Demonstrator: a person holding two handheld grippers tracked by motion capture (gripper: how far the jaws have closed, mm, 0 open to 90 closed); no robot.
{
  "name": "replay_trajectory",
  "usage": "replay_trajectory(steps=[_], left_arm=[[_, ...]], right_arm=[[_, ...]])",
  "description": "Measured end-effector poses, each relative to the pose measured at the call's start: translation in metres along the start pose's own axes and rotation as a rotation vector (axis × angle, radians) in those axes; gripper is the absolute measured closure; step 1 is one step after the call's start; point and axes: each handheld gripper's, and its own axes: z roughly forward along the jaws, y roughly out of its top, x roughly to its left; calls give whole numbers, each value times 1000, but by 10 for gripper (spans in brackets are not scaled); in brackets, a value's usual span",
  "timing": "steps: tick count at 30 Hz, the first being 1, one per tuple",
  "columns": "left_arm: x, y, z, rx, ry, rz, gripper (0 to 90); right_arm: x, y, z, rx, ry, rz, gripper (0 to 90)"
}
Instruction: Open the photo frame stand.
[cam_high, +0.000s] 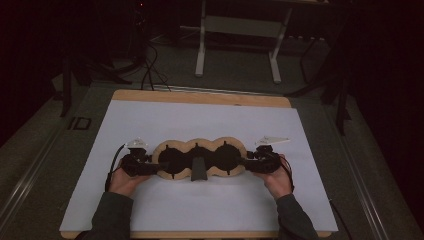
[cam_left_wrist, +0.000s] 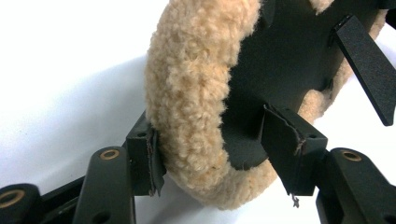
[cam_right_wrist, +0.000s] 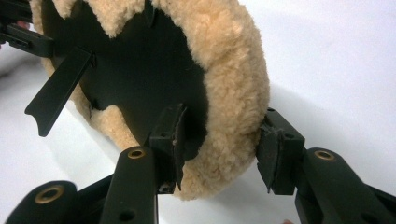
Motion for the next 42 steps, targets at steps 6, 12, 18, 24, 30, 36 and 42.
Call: replay_trajectory(steps=[6, 12, 18, 24, 30, 36, 42], left_arm=[[-5, 2, -3, -5, 16, 49, 464], [-10, 4, -3, -13, 33, 82, 481], [-14, 5, -4, -23, 58, 111, 487], [-19, 5, -3, -38, 91, 147, 493], [-23, 6, -3, -45, 109, 170, 505], [-27, 6, -4, -64, 131, 208, 524], [-28, 7, -5, -91, 134, 214, 536]], right_arm=[[-1, -1, 0, 6, -12, -5, 535], [-4, -3, 0, 12, -8, 9, 514], [-5, -1, 1, 9, -19, 6, 495], [-5, 0, 2, 6, -32, -1, 477], [-9, -3, 7, 5, -38, 24, 444], [-12, -2, 11, 3, -49, 32, 411], [-16, 3, 14, 3, -43, 47, 384]])
